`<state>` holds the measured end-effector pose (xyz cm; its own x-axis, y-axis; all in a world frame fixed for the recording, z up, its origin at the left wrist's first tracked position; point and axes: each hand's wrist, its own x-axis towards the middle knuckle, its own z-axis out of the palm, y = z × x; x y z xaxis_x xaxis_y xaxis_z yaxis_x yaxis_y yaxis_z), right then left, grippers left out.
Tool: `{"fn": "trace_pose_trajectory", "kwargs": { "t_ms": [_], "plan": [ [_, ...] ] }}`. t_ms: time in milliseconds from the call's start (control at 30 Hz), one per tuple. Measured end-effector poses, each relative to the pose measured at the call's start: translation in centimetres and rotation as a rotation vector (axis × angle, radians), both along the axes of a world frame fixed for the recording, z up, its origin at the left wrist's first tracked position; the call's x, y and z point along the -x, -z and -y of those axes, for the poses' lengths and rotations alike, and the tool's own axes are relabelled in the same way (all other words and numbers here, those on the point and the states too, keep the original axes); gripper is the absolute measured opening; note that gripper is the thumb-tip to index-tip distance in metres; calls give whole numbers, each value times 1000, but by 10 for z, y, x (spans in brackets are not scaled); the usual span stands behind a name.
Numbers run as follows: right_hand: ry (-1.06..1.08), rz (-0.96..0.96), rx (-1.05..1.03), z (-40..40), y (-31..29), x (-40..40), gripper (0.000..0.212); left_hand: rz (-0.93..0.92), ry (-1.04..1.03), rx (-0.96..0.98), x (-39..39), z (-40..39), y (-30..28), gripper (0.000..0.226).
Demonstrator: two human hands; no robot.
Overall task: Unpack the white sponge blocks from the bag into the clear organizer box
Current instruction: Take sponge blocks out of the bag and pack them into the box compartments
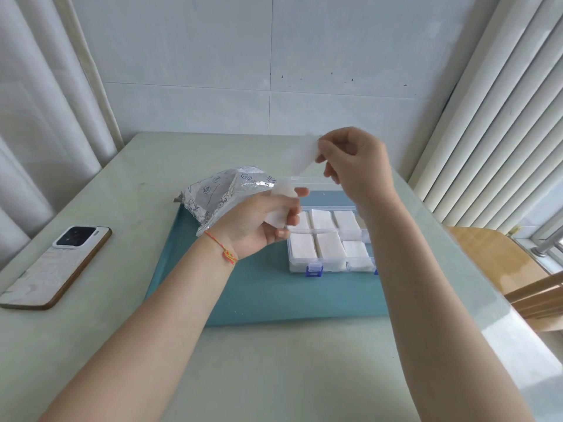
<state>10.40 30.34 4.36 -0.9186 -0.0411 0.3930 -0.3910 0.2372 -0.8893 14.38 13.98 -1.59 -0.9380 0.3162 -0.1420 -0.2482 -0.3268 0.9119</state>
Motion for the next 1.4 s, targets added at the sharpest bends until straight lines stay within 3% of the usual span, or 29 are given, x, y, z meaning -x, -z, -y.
{"fn": "trace_pose_trajectory", "kwargs": {
  "t_ms": [67,167,267,400,500,600,700,1033,1167,1300,1400],
  "plan": [
    [-101,58,89,-7,-4,-1,8,88,37,-208,1,1,-2,45],
    [-283,168,-122,-12,-4,-5,8,144,42,-358,1,0,-6,60],
    [-295,191,-353,-4,1,-8,7,130,44,-317,0,-3,-6,69],
    [-165,24,-601,12,9,-7,3,155,8,-231,-1,-6,-7,60],
    [-239,-32,-654,13,9,-11,28,162,-55,-237,1,-5,-4,57],
    [-418,42,-830,16,11,-20,75,153,-85,-246,3,-3,-4,57],
    [-345,-29,-971,22,17,-25,80,162,-24,-219,1,-3,-6,61],
    [-294,-107,-1064,25,18,-25,67,231,-126,-191,-1,-4,-10,57],
    [-300,-111,-1053,27,19,-27,75,157,-74,-158,-2,-3,-11,60],
    [-281,-143,-1028,29,20,-26,65,54,-51,-131,-8,-6,-15,61],
    [-278,-144,-1010,28,19,-26,70,50,-64,-120,-7,-6,-15,54]
  ]
}}
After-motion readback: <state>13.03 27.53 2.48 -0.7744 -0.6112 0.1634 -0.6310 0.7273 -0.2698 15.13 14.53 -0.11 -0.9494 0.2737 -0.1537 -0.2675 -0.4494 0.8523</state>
